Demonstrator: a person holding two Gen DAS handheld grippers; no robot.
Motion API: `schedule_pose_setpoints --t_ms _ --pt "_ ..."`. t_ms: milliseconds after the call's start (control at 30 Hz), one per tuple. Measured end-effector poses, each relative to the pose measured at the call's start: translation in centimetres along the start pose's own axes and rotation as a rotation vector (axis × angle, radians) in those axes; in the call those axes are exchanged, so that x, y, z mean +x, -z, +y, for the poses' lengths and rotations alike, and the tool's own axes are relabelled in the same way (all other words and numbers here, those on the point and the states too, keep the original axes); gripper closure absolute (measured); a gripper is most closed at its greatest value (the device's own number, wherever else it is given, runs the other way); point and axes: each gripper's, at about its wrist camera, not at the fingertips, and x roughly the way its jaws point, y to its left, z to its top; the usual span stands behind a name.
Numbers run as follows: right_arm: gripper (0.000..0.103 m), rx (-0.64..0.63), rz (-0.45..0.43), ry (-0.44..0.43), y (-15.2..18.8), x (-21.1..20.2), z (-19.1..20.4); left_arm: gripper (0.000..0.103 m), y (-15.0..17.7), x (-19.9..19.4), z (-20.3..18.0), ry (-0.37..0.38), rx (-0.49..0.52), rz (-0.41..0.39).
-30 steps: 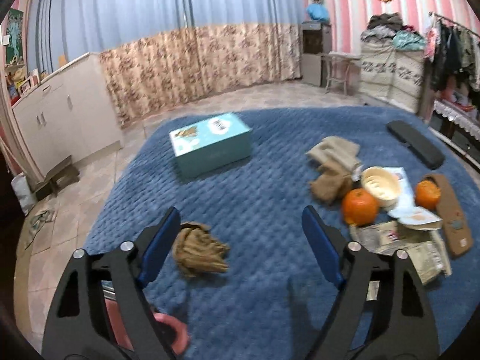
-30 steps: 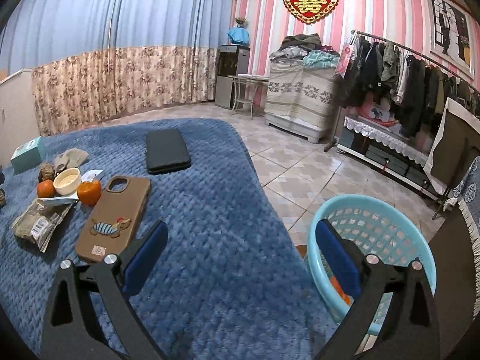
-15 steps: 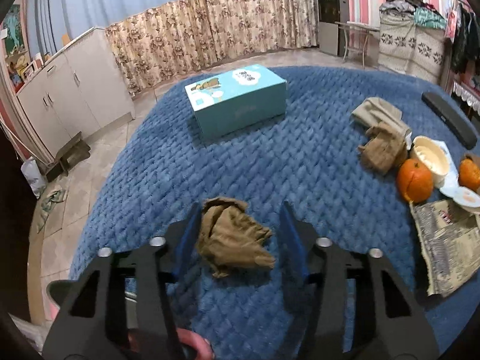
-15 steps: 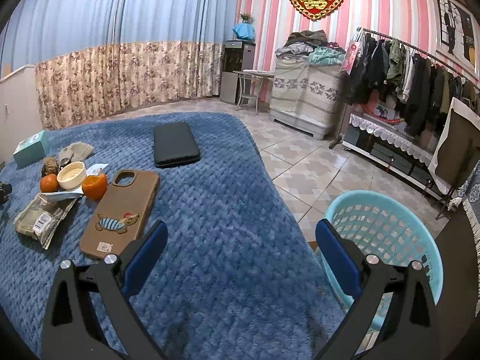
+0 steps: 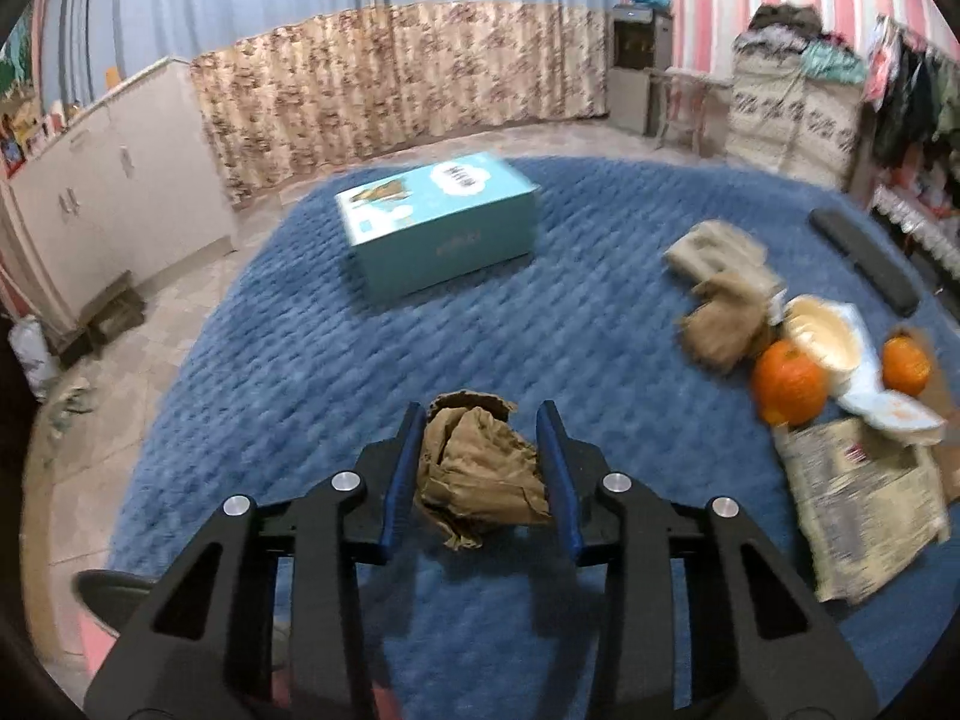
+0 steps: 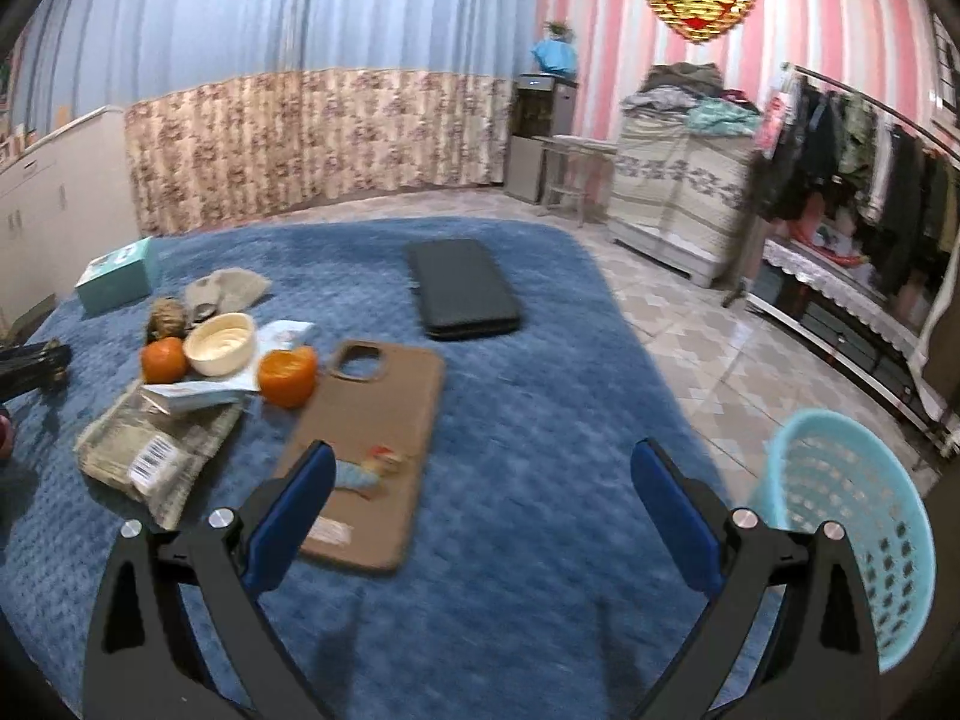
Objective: Collect trash
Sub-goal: 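Grasp the brown crumpled paper with the left tool while the right tool grasps the orange peel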
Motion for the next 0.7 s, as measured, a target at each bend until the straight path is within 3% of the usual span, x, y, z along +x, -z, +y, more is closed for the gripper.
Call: schedule_pose_setpoints --t_ms 200,500,533,567,700 --pt "0.006 -0.022 0.041 -0.072 -1.4 3.5 4.1 0.066 -0.6 -0.5 -2.8 0.125 -0.005 -0.096" --pt "0.010 -0.039 0.133 -0.085 -2.5 8.2 8.1 0.066 -0.4 0.8 -2.6 0.152 -0.056 -0.068" --pt "0.018 -0.046 0.135 -0.094 -2.5 8.4 8.5 0.066 -0.4 0.9 -2.4 0.154 -0.058 -0.068" --pt "0.032 -0.058 0.140 -0.096 -2.6 8.6 8.9 0.066 -0.4 0.9 -2.5 0.156 -0.060 -0.069" --pt "0.057 -0.114 0.160 -0.100 -2.2 8.9 10.2 0.066 -0.5 1.0 -2.5 0.158 -0.050 -0.067"
